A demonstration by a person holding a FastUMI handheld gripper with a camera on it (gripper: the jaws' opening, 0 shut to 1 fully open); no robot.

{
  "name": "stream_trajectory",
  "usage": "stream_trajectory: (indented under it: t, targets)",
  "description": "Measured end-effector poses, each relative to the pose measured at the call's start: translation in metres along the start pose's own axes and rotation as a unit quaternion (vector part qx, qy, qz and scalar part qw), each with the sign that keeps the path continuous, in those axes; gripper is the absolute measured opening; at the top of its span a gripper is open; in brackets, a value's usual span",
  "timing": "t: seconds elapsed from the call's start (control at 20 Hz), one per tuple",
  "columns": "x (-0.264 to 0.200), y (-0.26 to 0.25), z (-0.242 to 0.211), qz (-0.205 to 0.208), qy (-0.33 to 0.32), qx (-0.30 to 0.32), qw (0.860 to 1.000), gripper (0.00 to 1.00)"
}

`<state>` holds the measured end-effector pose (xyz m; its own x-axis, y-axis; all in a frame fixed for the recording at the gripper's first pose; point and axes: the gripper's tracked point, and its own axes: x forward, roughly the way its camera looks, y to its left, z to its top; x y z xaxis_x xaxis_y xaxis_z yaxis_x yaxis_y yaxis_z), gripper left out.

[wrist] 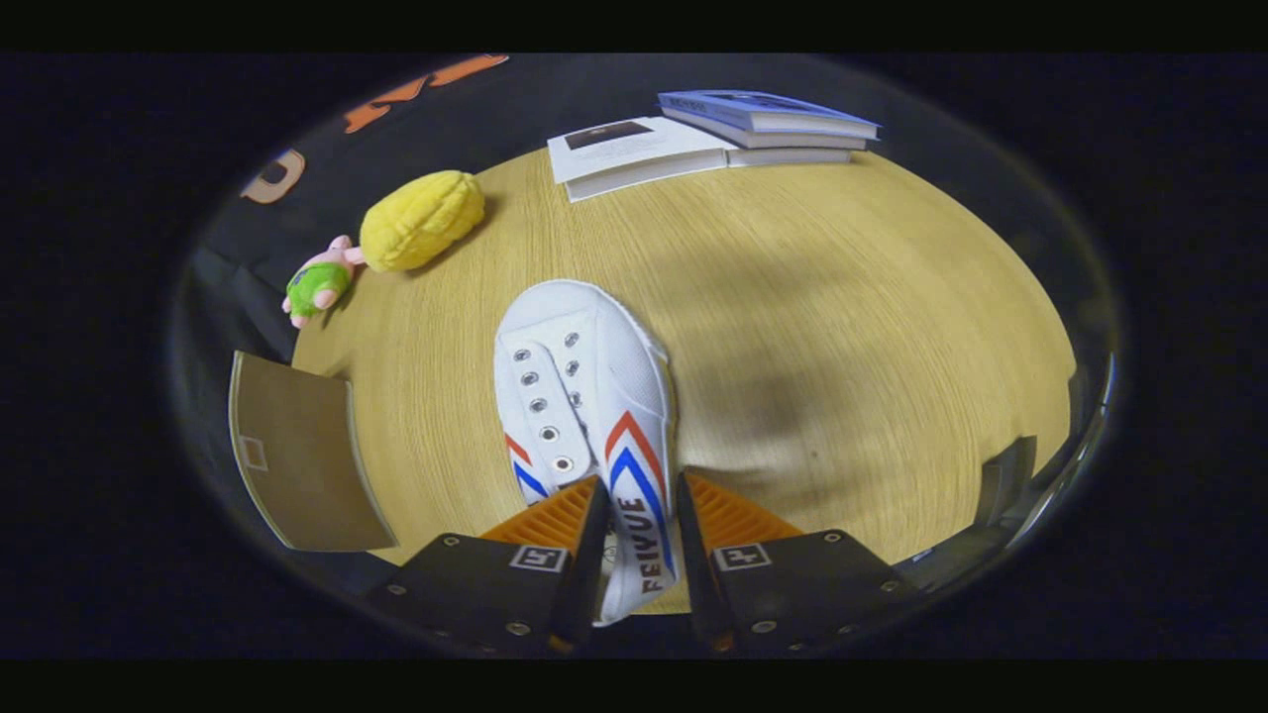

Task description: Open the storage box then place both shoes into the box .Put the left shoe in first, then the right shoe, with the right side of both shoes facing outward in a uniform manner.

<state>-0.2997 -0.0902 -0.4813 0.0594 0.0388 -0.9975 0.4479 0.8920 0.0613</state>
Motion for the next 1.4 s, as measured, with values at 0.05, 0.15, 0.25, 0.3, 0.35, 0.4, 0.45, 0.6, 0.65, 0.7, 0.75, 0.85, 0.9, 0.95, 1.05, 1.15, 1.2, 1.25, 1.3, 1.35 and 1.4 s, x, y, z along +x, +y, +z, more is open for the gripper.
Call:
stream_trajectory:
  t: [0.05,0.15,0.25,0.3,0.35,0.4,0.45,0.6,0.65,0.7,0.75,0.85,0.9,0.95,1.05,1.15,1.2,1.25,1.3,1.35,1.4]
  targets:
    - [-0.002,0.0,0.001,0.002,-0.005,-0.009,1.0,0.36]
    - [-0.005,-0.003,0.003,0.004,-0.02,-0.003,1.0,0.29]
    - [-0.008,0.005,0.005,0.022,-0.034,0.026,0.999,0.18]
    - [-0.008,0.012,0.005,0.035,-0.036,0.043,0.998,0.16]
    - [-0.009,0.021,0.007,0.048,-0.037,0.055,0.997,0.14]
    - [-0.012,0.029,0.009,0.057,-0.04,0.064,0.996,0.12]
    - [-0.016,0.038,0.015,0.07,-0.047,0.068,0.994,0.11]
    - [-0.033,0.07,0.031,0.114,-0.058,0.08,0.989,0.11]
    - [-0.042,0.08,0.039,0.124,-0.065,0.078,0.987,0.11]
    - [-0.05,0.09,0.046,0.13,-0.072,0.07,0.986,0.1]
    - [-0.058,0.101,0.053,0.136,-0.078,0.06,0.986,0.11]
    - [-0.076,0.126,0.066,0.15,-0.092,0.034,0.984,0.11]
    - [-0.085,0.138,0.07,0.157,-0.099,0.02,0.983,0.11]
    - [-0.094,0.151,0.073,0.163,-0.103,0.004,0.981,0.11]
    - [-0.112,0.179,0.076,0.174,-0.114,-0.03,0.978,0.11]
    - [-0.125,0.21,0.076,0.189,-0.118,-0.064,0.973,0.1]
    - [-0.13,0.225,0.075,0.198,-0.119,-0.079,0.97,0.1]
    - [-0.135,0.239,0.072,0.206,-0.119,-0.095,0.967,0.11]
    - [-0.139,0.253,0.068,0.213,-0.118,-0.109,0.964,0.1]
    - [-0.143,0.267,0.064,0.219,-0.116,-0.124,0.961,0.1]
    - [-0.144,0.28,0.061,0.223,-0.114,-0.137,0.958,0.1]
